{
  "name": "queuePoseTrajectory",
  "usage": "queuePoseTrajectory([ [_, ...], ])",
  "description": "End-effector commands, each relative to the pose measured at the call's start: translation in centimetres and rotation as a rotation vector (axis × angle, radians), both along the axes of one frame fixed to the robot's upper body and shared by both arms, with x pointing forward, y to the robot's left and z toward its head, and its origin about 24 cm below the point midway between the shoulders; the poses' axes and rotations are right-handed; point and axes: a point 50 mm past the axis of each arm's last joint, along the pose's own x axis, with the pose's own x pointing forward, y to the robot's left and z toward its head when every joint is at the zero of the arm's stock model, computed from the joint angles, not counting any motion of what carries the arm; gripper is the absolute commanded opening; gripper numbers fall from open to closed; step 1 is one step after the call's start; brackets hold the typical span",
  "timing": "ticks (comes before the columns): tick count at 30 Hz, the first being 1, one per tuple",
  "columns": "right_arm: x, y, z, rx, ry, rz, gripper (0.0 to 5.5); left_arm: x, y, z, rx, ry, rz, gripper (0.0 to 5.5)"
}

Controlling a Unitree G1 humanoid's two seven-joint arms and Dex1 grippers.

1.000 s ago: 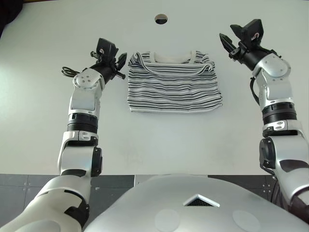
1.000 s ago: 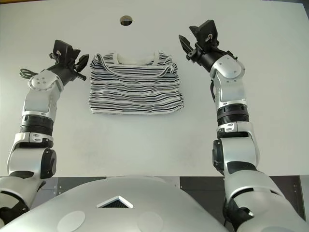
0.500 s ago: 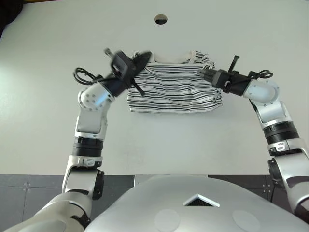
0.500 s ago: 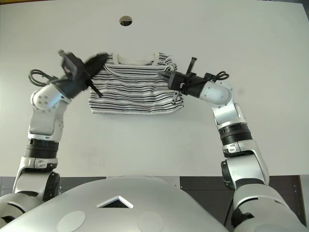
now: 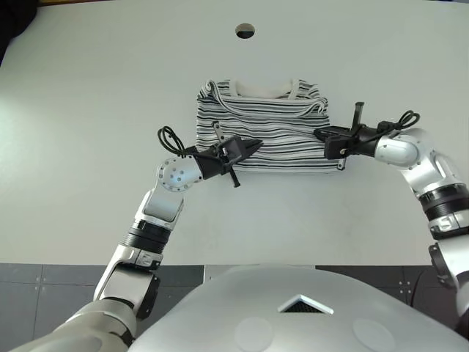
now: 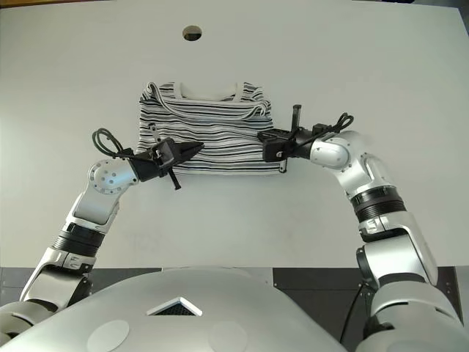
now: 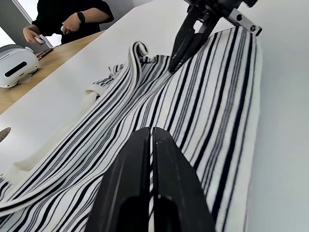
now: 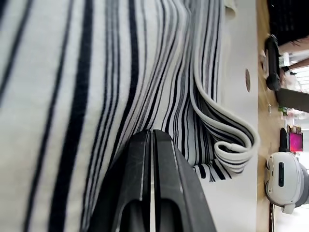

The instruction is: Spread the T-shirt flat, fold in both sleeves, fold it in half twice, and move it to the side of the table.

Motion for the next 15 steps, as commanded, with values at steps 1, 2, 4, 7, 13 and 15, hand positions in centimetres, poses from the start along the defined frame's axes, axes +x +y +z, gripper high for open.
queuePoseTrajectory([
  [1,-3.8,-1.0,-1.4,-0.093,0.195,0.068,0.1,-0.5,0.7,-0.9,0.097,0.031,-0.024,0.11],
  [2,-4.3,-1.0,-1.0,-0.093,0.211,0.08,0.1,-0.7,1.1,-1.2,0.122,0.046,-0.025,0.11],
  [4,-5.2,-1.2,-0.2,-0.104,0.24,0.104,0.1,-1.1,1.9,-1.6,0.188,0.066,-0.041,0.11],
  [7,-6.8,-1.0,0.4,-0.109,0.294,0.141,0.1,-1.9,2.9,-1.4,0.238,0.072,-0.08,0.11],
  [13,-10.3,1.8,0.3,-0.01,0.426,0.269,0.1,-2.0,3.7,-1.0,0.268,0.069,-0.062,0.11],
  [15,-10.5,1.9,0.2,0.0,0.435,0.265,0.1,-2.0,3.8,-1.0,0.276,0.071,-0.056,0.11],
])
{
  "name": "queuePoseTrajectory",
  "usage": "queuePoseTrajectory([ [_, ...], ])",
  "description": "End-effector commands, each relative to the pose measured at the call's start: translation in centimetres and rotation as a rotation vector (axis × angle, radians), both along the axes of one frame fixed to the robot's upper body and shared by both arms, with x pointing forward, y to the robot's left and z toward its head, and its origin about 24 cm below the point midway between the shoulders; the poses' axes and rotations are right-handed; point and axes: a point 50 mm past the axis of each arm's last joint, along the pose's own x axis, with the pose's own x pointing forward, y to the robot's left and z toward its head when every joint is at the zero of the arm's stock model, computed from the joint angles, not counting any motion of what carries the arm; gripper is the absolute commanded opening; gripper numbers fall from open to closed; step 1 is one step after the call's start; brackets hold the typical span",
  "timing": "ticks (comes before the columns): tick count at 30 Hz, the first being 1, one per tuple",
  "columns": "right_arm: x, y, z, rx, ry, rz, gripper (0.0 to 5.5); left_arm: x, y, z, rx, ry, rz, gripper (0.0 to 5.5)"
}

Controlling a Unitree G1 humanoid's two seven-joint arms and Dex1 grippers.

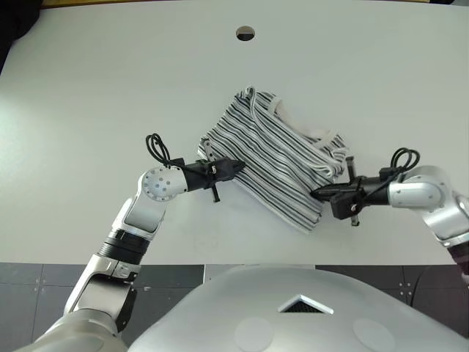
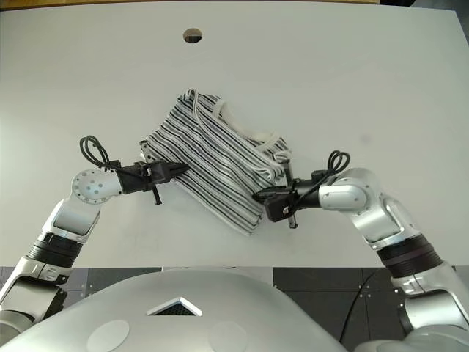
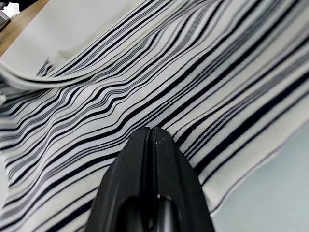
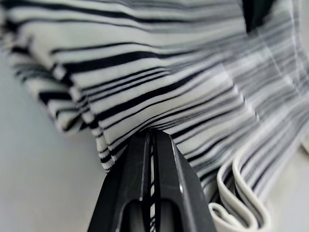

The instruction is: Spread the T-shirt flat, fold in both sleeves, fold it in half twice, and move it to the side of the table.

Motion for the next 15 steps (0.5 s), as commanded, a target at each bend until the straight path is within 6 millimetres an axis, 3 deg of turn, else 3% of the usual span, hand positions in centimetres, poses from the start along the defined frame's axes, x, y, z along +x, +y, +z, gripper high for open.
queuePoseTrajectory([
  [1,-1.4,0.1,-1.2,-0.028,0.096,0.014,0.1,0.0,0.8,-0.2,0.041,0.01,0.025,0.11],
  [4,-0.8,0.3,-0.6,0.032,0.048,-0.022,0.1,0.1,1.0,-0.1,0.035,0.008,0.035,0.11],
  [7,1.9,1.9,2.6,0.273,-0.109,-0.127,0.1,-0.1,0.9,-0.2,0.034,0.012,0.025,0.11],
  [9,2.4,2.9,4.0,0.396,-0.132,-0.149,0.1,-0.1,0.8,-0.2,0.032,0.012,0.02,0.11],
  [13,2.3,4.6,3.2,0.438,-0.09,-0.157,0.1,-0.2,0.7,-0.3,0.025,0.015,0.014,0.11],
  [15,2.6,5.6,1.6,0.415,-0.067,-0.189,0.1,-0.3,0.7,-0.4,0.023,0.018,0.012,0.11],
])
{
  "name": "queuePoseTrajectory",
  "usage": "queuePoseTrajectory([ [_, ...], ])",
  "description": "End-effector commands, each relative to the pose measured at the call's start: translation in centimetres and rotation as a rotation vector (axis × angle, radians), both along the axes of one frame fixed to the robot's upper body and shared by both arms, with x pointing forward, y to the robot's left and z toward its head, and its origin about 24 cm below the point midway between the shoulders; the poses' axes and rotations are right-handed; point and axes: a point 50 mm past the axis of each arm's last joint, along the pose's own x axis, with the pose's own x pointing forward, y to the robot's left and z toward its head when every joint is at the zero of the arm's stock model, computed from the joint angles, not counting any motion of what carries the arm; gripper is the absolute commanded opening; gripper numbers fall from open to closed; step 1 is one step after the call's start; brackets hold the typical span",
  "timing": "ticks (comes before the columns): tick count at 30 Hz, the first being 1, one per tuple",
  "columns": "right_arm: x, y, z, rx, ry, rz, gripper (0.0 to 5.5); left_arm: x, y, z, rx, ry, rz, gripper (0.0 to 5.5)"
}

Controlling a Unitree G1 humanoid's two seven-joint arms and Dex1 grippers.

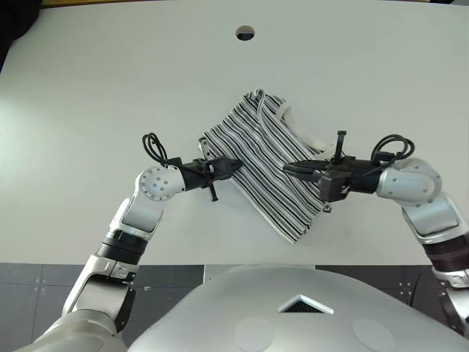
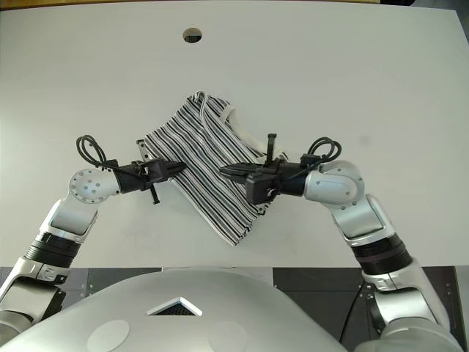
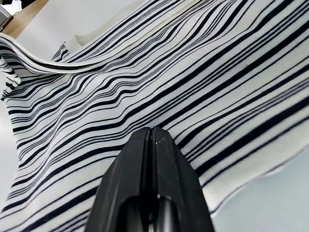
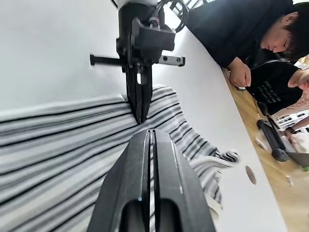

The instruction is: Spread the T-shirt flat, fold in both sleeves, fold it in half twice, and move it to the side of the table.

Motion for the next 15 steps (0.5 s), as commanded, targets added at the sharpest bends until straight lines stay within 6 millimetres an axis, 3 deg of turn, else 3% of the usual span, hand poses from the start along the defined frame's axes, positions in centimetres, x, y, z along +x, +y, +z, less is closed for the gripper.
queuePoseTrajectory([
  [1,0.7,1.6,-2.4,-0.041,0.043,-0.045,0.1,-0.3,0.3,-0.5,0.018,0.023,0.001,0.11],
  [7,2.0,3.1,-6.1,-0.088,0.106,-0.179,0.1,-0.5,0.1,-0.4,0.009,0.025,-0.006,0.11],
  [15,6.0,-0.4,-7.6,-0.227,-0.005,-0.398,0.1,-2.0,0.6,-2.1,0.124,0.094,-0.085,0.11],
])
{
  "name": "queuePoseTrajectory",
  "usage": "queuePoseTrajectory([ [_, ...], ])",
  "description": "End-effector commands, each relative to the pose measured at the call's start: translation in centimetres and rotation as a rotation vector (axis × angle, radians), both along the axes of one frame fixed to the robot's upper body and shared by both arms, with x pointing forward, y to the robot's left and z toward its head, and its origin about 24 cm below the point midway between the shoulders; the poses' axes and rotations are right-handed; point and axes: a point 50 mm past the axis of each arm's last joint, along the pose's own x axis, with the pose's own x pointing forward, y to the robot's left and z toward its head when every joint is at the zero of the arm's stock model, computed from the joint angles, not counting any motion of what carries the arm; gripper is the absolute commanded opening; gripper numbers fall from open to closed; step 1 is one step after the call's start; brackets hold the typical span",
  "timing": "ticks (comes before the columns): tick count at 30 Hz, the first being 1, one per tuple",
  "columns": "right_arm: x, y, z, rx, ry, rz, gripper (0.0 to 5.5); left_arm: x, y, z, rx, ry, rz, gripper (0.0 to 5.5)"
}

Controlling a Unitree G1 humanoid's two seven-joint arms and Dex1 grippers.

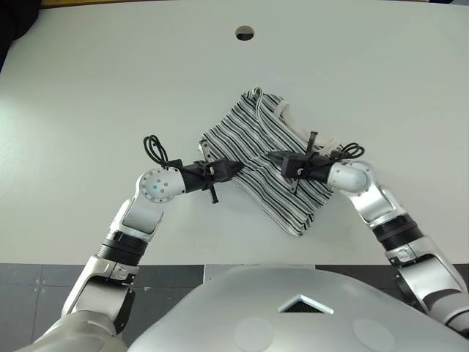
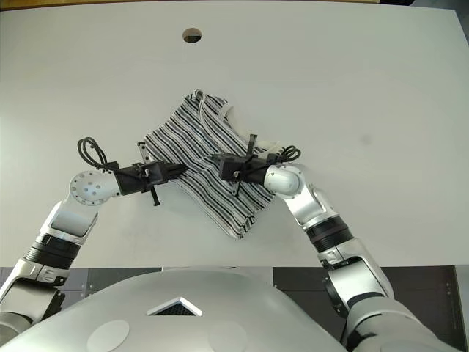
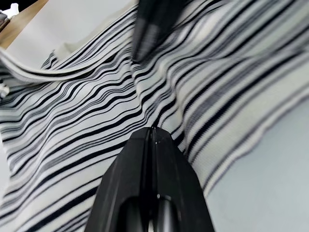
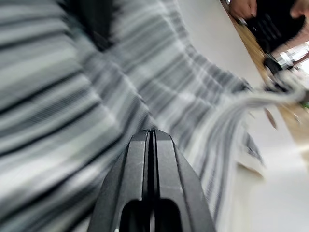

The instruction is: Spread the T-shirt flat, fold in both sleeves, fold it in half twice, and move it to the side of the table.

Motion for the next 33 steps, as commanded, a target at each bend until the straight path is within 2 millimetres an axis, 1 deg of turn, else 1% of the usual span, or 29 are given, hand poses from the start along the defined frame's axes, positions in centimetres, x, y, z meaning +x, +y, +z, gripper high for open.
queuePoseTrajectory([
  [1,1.6,-2.6,-1.1,-0.105,-0.001,-0.113,0.1,-1.4,1.0,-2.1,0.129,0.096,-0.049,0.11],
  [4,2.3,-4.0,-0.9,-0.123,-0.002,-0.162,0.1,-1.3,1.6,-2.7,0.183,0.102,-0.038,0.11],
  [9,4.0,-7.4,-0.2,-0.169,-0.01,-0.29,0.1,-1.2,1.8,-3.1,0.201,0.102,-0.033,0.11],
  [11,4.2,-8.2,0.5,-0.134,-0.002,-0.321,0.1,-1.2,1.7,-3.2,0.201,0.104,-0.033,0.11],
  [14,4.5,-9.4,1.3,-0.139,-0.016,-0.345,0.1,-1.2,1.8,-3.2,0.198,0.104,-0.03,0.11],
  [16,4.1,-9.4,1.1,-0.154,-0.004,-0.319,0.1,-1.2,1.7,-3.2,0.195,0.102,-0.027,0.11],
  [19,3.5,-8.8,0.9,-0.157,-0.001,-0.271,0.1,-1.1,1.7,-3.1,0.184,0.095,-0.02,0.11],
  [25,3.4,-7.0,3.8,-0.045,-0.171,-0.154,0.1,-0.6,2.2,-2.4,0.179,0.071,-0.004,0.11],
  [29,3.3,-6.2,5.1,0.013,-0.257,-0.107,0.1,-0.7,2.0,-2.4,0.172,0.072,-0.011,0.11],
  [31,3.0,-6.1,5.0,-0.002,-0.25,-0.083,0.1,-0.7,1.9,-2.5,0.171,0.075,-0.014,0.11],
  [33,2.9,-6.4,4.1,-0.053,-0.21,-0.074,0.1,-0.7,1.9,-2.5,0.169,0.074,-0.016,0.11],
])
